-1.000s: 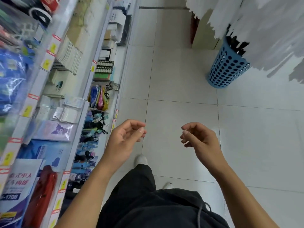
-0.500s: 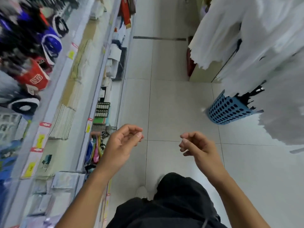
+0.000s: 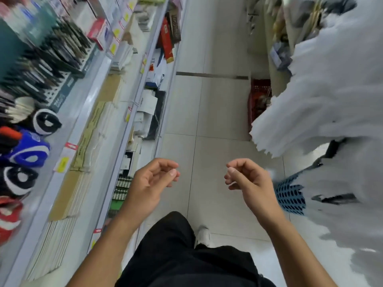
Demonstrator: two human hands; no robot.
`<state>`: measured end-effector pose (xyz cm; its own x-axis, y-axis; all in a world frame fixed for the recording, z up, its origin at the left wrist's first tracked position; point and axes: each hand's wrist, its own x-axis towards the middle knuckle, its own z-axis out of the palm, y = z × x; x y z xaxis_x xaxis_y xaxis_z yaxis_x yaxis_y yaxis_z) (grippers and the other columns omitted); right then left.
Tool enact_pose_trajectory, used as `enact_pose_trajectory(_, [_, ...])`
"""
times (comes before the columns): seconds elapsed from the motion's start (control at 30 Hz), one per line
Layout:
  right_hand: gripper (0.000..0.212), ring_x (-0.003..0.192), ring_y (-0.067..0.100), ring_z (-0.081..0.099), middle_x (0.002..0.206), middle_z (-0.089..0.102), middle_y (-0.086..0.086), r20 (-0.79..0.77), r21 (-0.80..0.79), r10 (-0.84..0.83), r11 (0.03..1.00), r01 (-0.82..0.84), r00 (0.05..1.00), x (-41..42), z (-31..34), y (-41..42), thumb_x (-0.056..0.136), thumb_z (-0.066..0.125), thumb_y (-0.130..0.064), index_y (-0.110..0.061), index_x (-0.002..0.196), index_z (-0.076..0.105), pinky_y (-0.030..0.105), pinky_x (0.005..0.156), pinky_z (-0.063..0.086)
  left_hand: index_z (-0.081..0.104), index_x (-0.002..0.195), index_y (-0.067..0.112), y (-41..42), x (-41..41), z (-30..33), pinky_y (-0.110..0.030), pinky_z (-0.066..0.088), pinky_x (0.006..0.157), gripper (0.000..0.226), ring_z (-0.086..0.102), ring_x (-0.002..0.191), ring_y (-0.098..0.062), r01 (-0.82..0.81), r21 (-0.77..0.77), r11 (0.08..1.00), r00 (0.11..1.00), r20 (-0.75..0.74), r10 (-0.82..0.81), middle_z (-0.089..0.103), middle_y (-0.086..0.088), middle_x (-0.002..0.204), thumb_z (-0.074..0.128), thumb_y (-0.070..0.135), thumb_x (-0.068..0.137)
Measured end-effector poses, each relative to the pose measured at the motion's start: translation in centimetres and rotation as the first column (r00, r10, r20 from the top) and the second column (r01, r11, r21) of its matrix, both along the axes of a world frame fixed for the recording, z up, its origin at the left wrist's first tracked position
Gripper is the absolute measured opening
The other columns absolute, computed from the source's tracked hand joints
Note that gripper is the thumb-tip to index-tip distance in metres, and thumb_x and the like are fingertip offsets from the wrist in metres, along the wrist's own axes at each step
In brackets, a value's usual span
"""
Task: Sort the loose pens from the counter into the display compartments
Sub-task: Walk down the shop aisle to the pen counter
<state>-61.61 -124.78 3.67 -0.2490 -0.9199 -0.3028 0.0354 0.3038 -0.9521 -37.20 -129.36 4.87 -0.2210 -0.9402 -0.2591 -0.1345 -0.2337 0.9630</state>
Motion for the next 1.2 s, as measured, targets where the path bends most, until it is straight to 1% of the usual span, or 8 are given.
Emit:
enact_pose_trajectory(0.17, [0.01, 0.072, 0.019, 0.065, 0.077, 0.069, 0.004, -0.027, 0.019, 0.065, 0.998, -0.065, 0.998, -1.2, -1.4, -13.8, 0.096, 0.061, -0.002, -0.01, 0.095, 0.067, 0.026, 0.065, 0.053, 0.07, 0.103, 0.014, -13.9, -1.4, -2.3, -0.026, 0.056, 0.08, 0.017, 0.072, 0.092, -0.019, -0.034, -0.014, 0.999, 0.999, -0.017, 0.034, 0.074, -0.006, 0.094, 0.067, 0.022, 0.088])
enact_pose_trajectory(0.3, [0.011, 0.073, 0.02, 0.066, 0.077, 0.069, 0.003, -0.084, 0.031, 0.033, 0.999, -0.031, 0.996, -2.8, -1.4, -25.1, 0.097, 0.062, -0.003, -0.012, 0.095, 0.068, 0.027, 0.066, 0.053, 0.071, 0.101, 0.019, -26.4, -3.5, -3.3, -0.024, 0.055, 0.081, 0.013, 0.071, 0.092, -0.018, 0.067, -0.026, 0.997, 0.998, -0.002, -0.067, 0.074, -0.004, 0.094, 0.067, 0.009, 0.095])
enact_pose_trajectory(0.47, [0.01, 0.076, 0.027, 0.066, 0.08, 0.069, 0.004, -0.131, 0.015, -0.028, 0.999, 0.031, 0.991, -6.1, 0.0, -36.4, 0.096, 0.065, -0.006, -0.016, 0.096, 0.068, 0.03, 0.068, 0.054, 0.072, 0.093, 0.036, -41.7, -7.6, -1.9, -0.025, 0.054, 0.081, 0.011, 0.07, 0.092, -0.019, 0.215, -0.009, 0.977, 0.976, 0.024, -0.215, 0.074, 0.001, 0.094, 0.066, 0.031, 0.085])
enact_pose_trajectory(0.6, [0.009, 0.081, 0.034, 0.066, 0.084, 0.07, 0.009, -0.134, 0.03, -0.116, 0.992, 0.121, 0.984, -10.0, -0.5, -44.2, 0.096, 0.066, -0.008, -0.016, 0.099, 0.069, 0.031, 0.069, 0.055, 0.072, 0.095, 0.03, -52.9, -12.6, -2.2, -0.033, 0.055, 0.088, 0.012, 0.068, 0.094, -0.023, 0.303, -0.01, 0.953, 0.951, 0.073, -0.302, 0.073, 0.001, 0.094, 0.066, 0.032, 0.084])
enact_pose_trajectory(0.77, [0.008, 0.078, 0.033, 0.066, 0.08, 0.071, 0.008, -0.131, -0.01, -0.166, 0.986, 0.166, 0.977, -16.6, -2.3, -57.1, 0.095, 0.065, -0.006, -0.013, 0.098, 0.068, 0.029, 0.067, 0.055, 0.07, 0.095, 0.039, -65.6, -19.6, -3.4, -0.034, 0.055, 0.09, 0.012, 0.069, 0.097, -0.018, 0.373, -0.037, 0.927, 0.923, 0.115, -0.367, 0.073, 0.003, 0.098, 0.064, 0.036, 0.086])
enact_pose_trajectory(0.93, [0.007, 0.076, 0.024, 0.066, 0.082, 0.07, 0.007, -0.127, -0.032, -0.083, 0.996, 0.079, 0.988, -23.4, -1.3, -73.0, 0.096, 0.065, -0.008, -0.014, 0.098, 0.069, 0.03, 0.07, 0.056, 0.07, 0.099, 0.04, -77.6, -23.8, -2.5, -0.04, 0.056, 0.092, 0.019, 0.069, 0.1, -0.017, 0.269, -0.046, 0.962, 0.954, 0.147, -0.26, 0.074, 0.005, 0.1, 0.066, 0.049, 0.082])
enact_pose_trajectory(1.07, [0.008, 0.08, 0.033, 0.067, 0.082, 0.071, 0.007, -0.136, -0.044, 0.045, 0.998, -0.052, 0.99, -26.7, 0.3, -85.3, 0.097, 0.065, -0.008, -0.015, 0.098, 0.068, 0.033, 0.072, 0.056, 0.071, 0.099, 0.033, -87.0, -25.8, -1.5, -0.037, 0.056, 0.092, 0.008, 0.07, 0.098, -0.017, 0.148, -0.046, 0.988, 0.982, 0.123, -0.141, 0.074, 0.002, 0.099, 0.069, 0.029, 0.093])
enact_pose_trajectory(1.2, [0.01, 0.077, 0.03, 0.066, 0.08, 0.07, 0.006, -0.134, -0.046, 0.108, 0.992, -0.115, 0.985, -29.0, 0.3, -96.5, 0.097, 0.064, -0.006, -0.015, 0.097, 0.068, 0.034, 0.071, 0.055, 0.071, 0.097, 0.037, -96.8, -28.6, -2.0, -0.031, 0.057, 0.088, 0.009, 0.07, 0.098, -0.018, 0.093, -0.047, 0.995, 0.993, 0.073, -0.089, 0.074, 0.0, 0.1, 0.069, 0.029, 0.091])
